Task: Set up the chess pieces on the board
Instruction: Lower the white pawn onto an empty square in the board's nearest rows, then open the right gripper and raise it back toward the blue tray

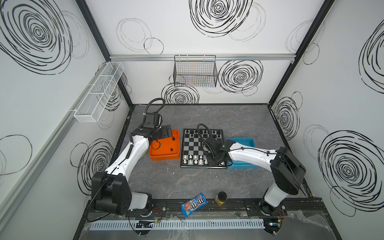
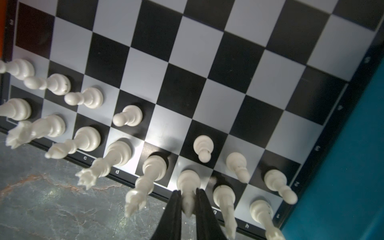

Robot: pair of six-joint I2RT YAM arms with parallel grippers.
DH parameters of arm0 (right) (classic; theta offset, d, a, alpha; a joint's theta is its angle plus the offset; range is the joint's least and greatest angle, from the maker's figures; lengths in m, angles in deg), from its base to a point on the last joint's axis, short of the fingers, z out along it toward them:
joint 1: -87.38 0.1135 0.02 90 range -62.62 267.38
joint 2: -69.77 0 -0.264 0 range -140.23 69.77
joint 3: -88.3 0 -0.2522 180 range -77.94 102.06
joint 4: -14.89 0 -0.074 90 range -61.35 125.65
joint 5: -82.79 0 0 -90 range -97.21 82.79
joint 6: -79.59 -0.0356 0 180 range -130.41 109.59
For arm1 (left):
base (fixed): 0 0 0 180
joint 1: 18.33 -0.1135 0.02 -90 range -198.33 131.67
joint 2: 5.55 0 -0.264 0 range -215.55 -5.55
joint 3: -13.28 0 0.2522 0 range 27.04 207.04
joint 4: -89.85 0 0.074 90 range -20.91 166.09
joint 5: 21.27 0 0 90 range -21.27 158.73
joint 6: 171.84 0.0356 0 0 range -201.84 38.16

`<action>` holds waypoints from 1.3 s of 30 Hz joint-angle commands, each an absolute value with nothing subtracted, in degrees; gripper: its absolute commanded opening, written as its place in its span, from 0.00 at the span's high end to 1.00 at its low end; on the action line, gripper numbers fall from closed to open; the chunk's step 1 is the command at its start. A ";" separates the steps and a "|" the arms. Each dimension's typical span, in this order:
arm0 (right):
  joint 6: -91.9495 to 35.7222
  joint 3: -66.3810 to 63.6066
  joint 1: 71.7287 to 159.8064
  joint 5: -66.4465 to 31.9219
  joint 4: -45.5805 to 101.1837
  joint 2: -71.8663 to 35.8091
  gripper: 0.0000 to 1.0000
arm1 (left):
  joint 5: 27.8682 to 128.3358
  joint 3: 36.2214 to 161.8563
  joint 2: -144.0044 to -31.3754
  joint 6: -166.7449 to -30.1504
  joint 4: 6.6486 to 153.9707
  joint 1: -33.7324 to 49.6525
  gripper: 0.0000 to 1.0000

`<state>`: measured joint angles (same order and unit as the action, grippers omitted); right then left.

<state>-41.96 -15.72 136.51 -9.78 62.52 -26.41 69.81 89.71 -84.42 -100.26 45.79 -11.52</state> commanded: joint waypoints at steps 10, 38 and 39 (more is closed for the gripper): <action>-42.85 -14.48 136.46 -8.87 63.02 -26.84 0.76 | 69.96 89.53 -84.56 -99.62 46.65 -11.79 0.04; -39.58 -10.37 124.39 -9.41 68.28 -14.73 0.02 | 70.31 91.38 -85.76 -101.18 45.42 -11.91 0.04; -39.27 -10.97 122.34 -9.75 68.24 -13.39 0.00 | 70.22 91.46 -85.79 -101.25 45.42 -11.90 0.04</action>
<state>-40.39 -10.61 126.30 -9.69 66.10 -17.56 69.99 89.74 -85.34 -100.74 45.70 -11.52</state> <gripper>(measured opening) 0.985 0.959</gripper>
